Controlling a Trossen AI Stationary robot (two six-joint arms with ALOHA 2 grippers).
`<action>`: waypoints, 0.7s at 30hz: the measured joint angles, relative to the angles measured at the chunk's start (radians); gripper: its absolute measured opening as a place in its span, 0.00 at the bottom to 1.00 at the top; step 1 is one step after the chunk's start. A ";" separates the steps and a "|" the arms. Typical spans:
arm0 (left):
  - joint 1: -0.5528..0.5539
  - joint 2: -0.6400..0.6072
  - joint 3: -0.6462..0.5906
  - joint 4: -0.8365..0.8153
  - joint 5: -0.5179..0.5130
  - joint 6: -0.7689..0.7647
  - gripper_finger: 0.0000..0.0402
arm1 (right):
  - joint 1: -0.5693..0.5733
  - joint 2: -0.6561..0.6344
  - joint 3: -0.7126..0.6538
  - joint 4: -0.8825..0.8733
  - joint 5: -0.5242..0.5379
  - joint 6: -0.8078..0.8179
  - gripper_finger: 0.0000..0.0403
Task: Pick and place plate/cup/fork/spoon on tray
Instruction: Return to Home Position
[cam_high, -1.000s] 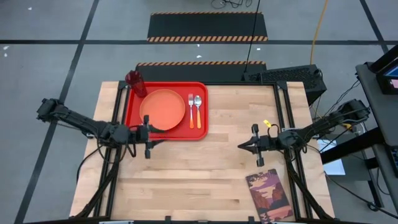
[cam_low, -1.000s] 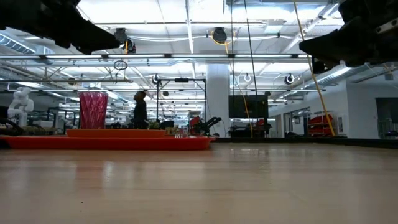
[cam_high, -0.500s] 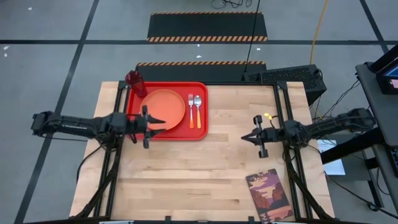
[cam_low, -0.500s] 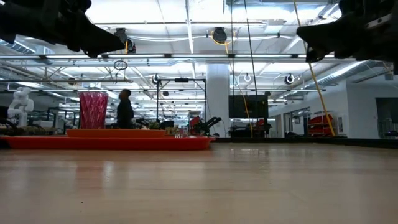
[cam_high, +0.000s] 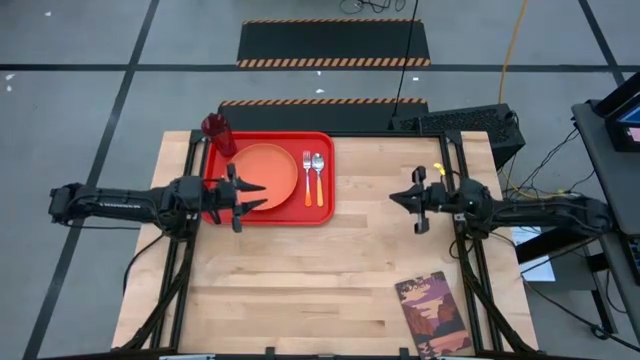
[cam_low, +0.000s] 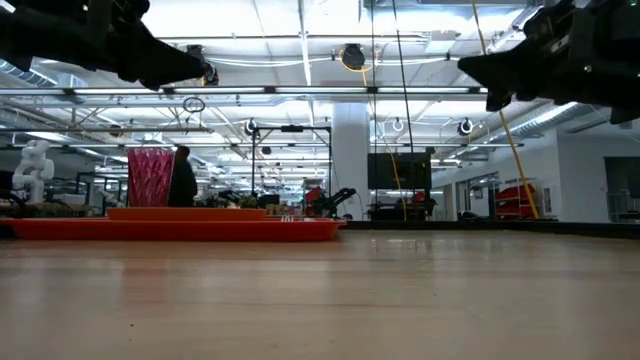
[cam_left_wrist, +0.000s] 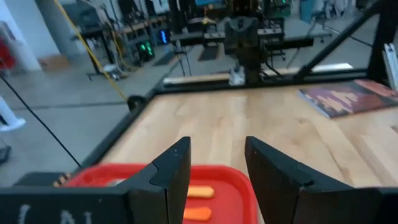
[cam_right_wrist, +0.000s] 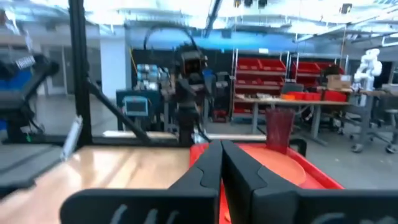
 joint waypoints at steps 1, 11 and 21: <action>0.006 0.000 0.000 0.017 0.000 0.007 0.39 | 0.004 -0.017 0.000 -0.003 0.000 0.013 0.00; 0.042 -0.003 0.000 0.045 0.000 0.000 0.39 | 0.125 -0.241 -0.001 -0.312 0.107 0.015 0.00; 0.044 -0.003 0.001 0.047 0.000 -0.028 0.39 | 0.201 -0.361 -0.001 -0.513 0.176 0.031 0.00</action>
